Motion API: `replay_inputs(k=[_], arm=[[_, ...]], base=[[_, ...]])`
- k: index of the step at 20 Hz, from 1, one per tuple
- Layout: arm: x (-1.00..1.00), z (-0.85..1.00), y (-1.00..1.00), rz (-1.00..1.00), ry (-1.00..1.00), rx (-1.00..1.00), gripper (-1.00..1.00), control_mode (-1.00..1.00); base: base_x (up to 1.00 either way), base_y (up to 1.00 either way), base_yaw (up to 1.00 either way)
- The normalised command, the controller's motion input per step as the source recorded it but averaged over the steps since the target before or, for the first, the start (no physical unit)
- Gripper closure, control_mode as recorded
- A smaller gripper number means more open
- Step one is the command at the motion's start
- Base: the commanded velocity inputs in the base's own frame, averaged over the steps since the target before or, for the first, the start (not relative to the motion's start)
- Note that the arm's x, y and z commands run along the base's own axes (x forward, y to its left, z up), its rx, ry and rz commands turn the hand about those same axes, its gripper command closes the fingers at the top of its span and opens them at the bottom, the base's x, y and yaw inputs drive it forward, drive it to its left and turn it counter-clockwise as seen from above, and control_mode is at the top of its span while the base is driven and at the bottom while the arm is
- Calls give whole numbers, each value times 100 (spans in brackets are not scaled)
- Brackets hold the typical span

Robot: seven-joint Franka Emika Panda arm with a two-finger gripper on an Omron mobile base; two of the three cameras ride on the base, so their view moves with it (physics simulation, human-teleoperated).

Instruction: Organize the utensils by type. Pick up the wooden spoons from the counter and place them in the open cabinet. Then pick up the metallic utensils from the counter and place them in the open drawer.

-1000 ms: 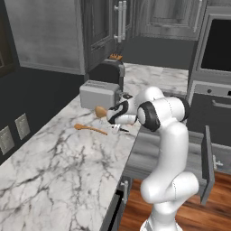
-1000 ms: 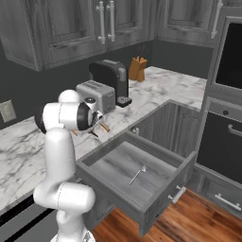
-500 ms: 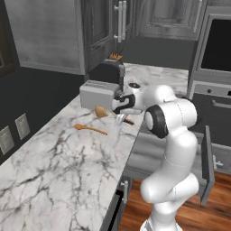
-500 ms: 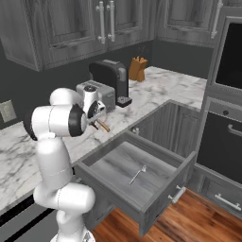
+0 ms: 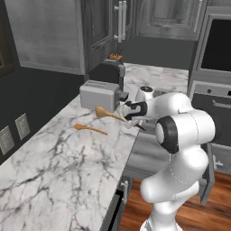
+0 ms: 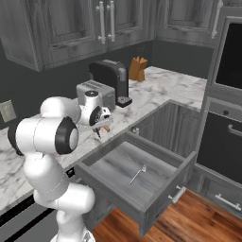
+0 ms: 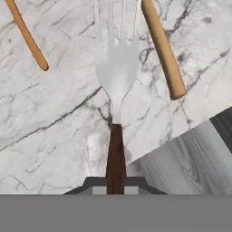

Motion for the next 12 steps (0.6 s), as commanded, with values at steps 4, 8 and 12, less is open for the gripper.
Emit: replay_inputs(k=[4, 8, 12], arm=[[-40, 16, -43, -45, 17, 4, 100, -100], [-5, 0, -58, -52, 16, 0, 100, -100], [0, 0, -54, -51, 6, 0, 100, -100]], base=[[0, 0, 0], [0, 0, 0], [0, 0, 0]])
